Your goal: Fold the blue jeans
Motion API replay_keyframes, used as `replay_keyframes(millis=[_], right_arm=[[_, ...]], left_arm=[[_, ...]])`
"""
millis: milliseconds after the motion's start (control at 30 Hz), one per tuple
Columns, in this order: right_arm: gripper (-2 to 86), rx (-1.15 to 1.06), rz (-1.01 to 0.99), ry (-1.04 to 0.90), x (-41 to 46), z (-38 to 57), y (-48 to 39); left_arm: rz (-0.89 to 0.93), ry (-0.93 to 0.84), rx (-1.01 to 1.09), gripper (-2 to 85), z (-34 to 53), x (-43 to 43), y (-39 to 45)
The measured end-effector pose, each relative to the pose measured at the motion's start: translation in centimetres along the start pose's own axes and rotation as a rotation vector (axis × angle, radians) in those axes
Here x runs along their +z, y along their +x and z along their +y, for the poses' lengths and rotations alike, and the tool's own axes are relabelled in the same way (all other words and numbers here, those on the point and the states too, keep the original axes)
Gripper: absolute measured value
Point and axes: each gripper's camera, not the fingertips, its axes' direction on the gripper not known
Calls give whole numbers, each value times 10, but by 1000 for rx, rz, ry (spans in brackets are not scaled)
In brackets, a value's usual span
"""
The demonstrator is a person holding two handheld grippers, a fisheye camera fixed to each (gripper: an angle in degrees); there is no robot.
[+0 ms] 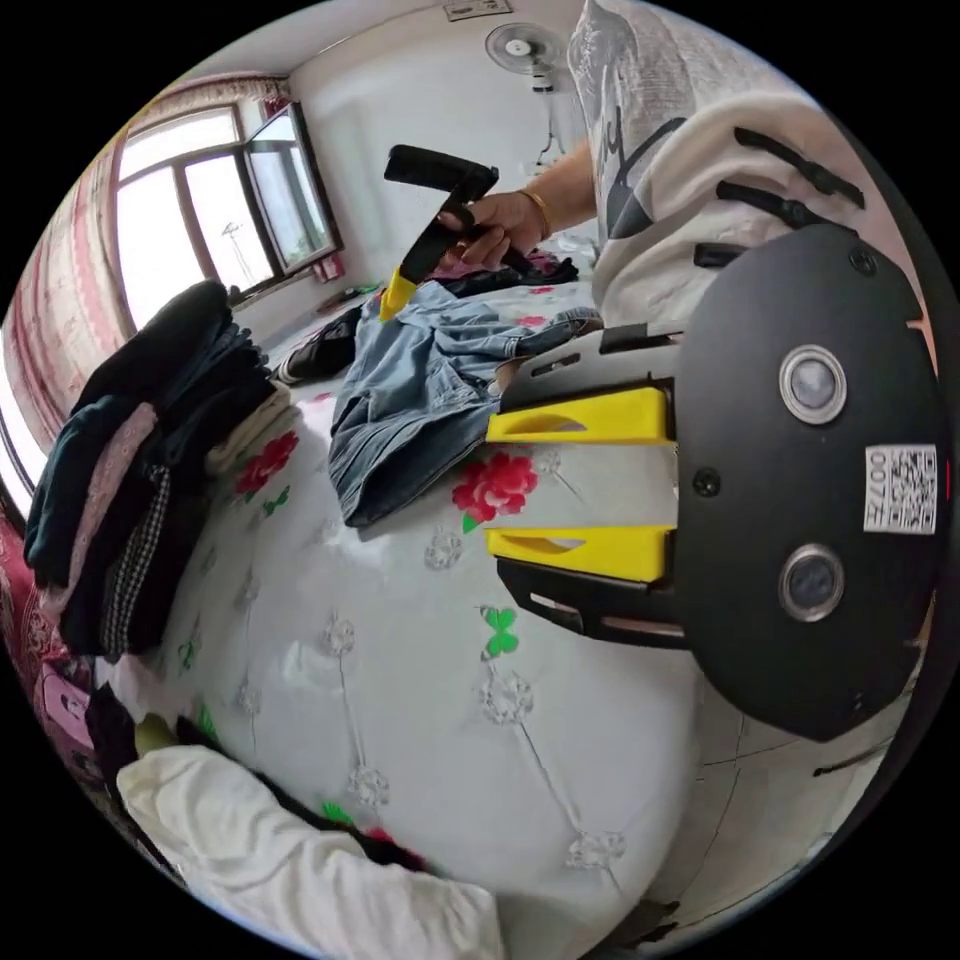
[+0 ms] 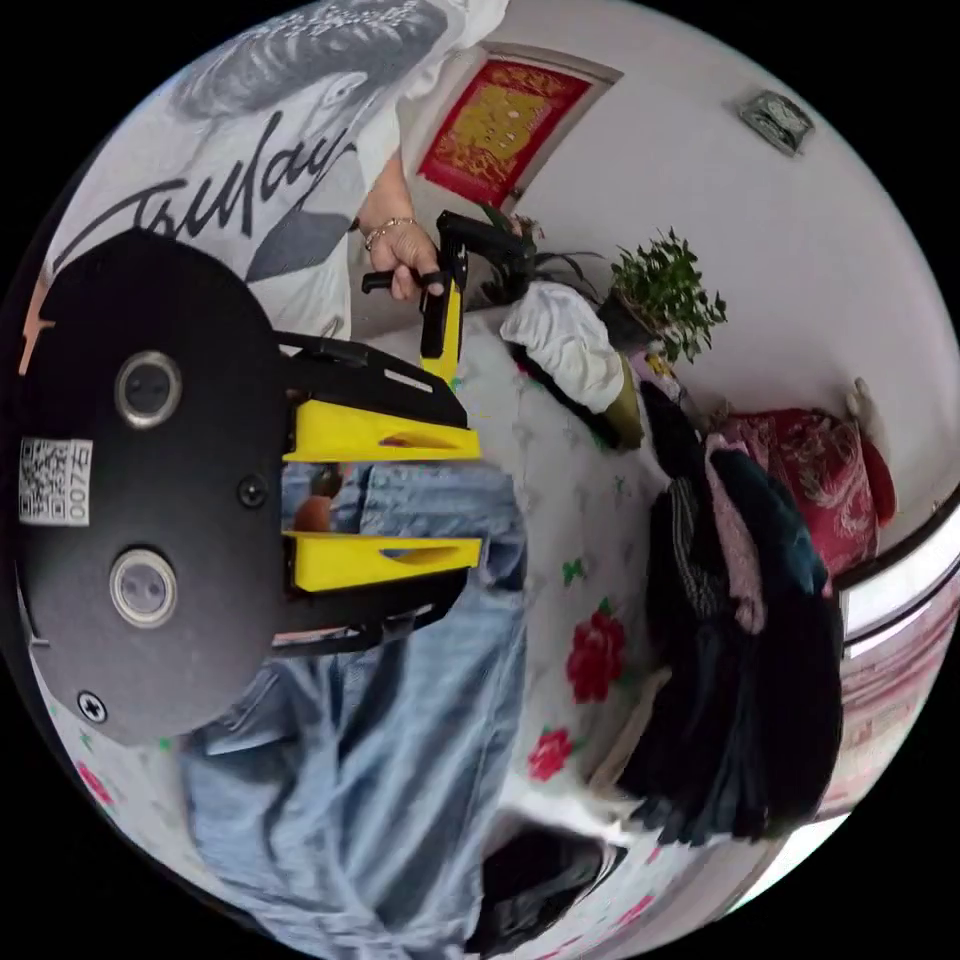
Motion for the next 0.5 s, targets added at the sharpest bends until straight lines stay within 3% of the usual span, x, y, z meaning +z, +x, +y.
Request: replay_keyframes(millis=[100, 167, 267, 400, 500], right_arm=[[81, 248, 255, -12, -26, 70, 59], [80, 373, 281, -33, -35, 99, 84], [64, 439, 247, -80, -20, 117, 94], [12, 430, 190, -210, 53, 111, 70], [5, 157, 104, -253, 82, 68, 15]], left_arm=[[96, -142, 129, 136, -35, 48, 49], [103, -244, 206, 136, -57, 82, 81], [-72, -391, 338, 51, -99, 130, 139], [-116, -412, 425, 31, -137, 121, 158], [-284, -288, 462, 29, -180, 63, 150]])
